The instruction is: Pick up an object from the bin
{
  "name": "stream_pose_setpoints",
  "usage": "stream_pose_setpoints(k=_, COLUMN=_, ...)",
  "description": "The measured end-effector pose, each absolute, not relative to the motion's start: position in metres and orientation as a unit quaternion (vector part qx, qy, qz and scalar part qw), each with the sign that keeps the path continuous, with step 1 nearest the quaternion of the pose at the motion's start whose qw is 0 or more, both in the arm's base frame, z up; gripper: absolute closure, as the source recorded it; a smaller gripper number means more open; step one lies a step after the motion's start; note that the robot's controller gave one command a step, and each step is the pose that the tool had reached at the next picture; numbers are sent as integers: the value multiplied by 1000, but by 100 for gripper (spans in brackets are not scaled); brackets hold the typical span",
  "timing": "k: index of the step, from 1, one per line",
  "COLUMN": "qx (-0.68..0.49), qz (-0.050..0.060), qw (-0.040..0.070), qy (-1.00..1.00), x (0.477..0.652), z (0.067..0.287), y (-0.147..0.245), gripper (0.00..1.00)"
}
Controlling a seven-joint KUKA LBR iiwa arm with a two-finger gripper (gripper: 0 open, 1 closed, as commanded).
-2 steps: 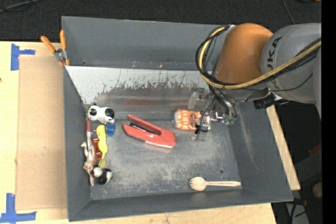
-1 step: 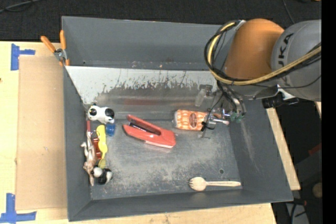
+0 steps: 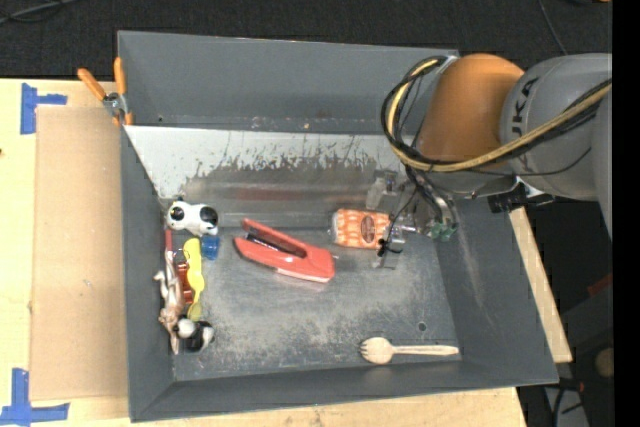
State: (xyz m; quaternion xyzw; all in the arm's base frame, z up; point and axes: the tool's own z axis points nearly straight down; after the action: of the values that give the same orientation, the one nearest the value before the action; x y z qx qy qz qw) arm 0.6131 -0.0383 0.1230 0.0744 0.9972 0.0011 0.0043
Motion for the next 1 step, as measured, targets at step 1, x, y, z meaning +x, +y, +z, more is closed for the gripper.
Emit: stream_pose_setpoints(k=1, qx=76, qz=1, qw=-1, qy=997, x=612, z=93, y=-46, gripper=0)
